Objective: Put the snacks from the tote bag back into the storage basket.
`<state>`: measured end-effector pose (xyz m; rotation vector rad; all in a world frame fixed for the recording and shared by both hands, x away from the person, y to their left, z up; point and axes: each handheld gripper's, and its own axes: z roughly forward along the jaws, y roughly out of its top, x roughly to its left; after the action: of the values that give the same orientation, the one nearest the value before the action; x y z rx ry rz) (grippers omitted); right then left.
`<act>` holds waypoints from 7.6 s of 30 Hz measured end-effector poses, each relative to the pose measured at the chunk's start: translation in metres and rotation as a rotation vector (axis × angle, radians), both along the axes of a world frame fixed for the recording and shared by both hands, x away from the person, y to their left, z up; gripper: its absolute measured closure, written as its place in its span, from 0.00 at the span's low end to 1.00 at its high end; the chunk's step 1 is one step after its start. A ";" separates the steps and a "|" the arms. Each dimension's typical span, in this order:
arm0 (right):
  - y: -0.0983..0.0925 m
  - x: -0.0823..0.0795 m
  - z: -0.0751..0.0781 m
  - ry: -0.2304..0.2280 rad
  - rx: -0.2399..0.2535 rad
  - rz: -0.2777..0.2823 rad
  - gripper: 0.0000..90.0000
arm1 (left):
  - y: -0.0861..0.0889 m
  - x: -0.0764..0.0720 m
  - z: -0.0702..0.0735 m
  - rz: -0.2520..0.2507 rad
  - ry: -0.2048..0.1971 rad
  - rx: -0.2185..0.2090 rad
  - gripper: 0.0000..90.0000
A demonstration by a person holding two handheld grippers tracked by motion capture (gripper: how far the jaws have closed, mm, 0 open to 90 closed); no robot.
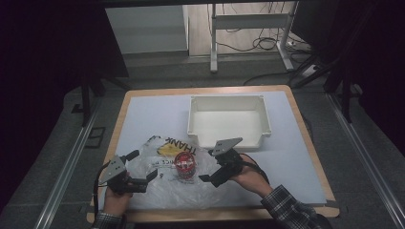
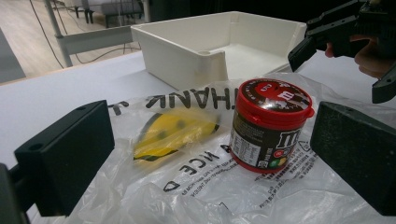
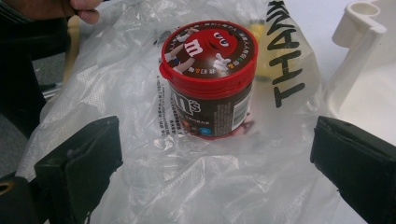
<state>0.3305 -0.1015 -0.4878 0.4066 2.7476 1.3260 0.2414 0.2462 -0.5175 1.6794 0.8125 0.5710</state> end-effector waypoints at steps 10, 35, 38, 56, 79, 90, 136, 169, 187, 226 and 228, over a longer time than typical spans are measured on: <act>0.008 0.001 -0.002 0.027 -0.031 0.006 0.03 | 0.000 -0.001 0.001 0.005 -0.006 0.002 0.00; 0.044 0.008 -0.006 0.062 -0.156 0.038 0.03 | 0.000 -0.001 0.001 0.010 -0.012 0.005 0.00; 0.049 0.009 -0.007 0.053 -0.182 0.039 0.03 | 0.000 -0.001 0.001 0.010 -0.012 0.005 0.00; 0.080 0.020 -0.015 0.071 -0.302 0.035 0.11 | 0.000 -0.002 0.001 0.010 -0.013 0.007 0.00; 0.109 0.023 -0.015 0.026 -0.406 0.035 0.28 | 0.000 -0.002 0.001 0.009 -0.015 0.009 0.00; 0.105 0.022 -0.010 0.039 -0.399 0.035 0.29 | 0.000 -0.002 0.001 0.009 -0.018 0.009 0.00; 0.074 0.015 0.035 -0.009 -0.353 0.032 0.29 | -0.002 -0.003 0.002 0.009 -0.022 0.014 0.00; 0.026 0.043 0.051 -0.030 -0.333 -0.060 0.29 | -0.001 -0.003 0.002 0.011 -0.023 0.012 0.00; 0.012 0.067 0.051 -0.038 -0.326 -0.082 0.29 | -0.001 -0.004 0.002 0.011 -0.027 0.012 0.00; 0.024 0.122 0.035 -0.036 -0.333 -0.110 0.29 | -0.001 -0.005 0.003 0.012 -0.040 0.012 0.00; 0.025 0.124 0.034 -0.031 -0.330 -0.111 0.29 | -0.001 -0.005 0.003 0.012 -0.040 0.012 0.00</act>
<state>0.4548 -0.0769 -0.4536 0.4973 2.7984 0.8256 0.2362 0.2452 -0.5142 1.6701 0.7922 0.6170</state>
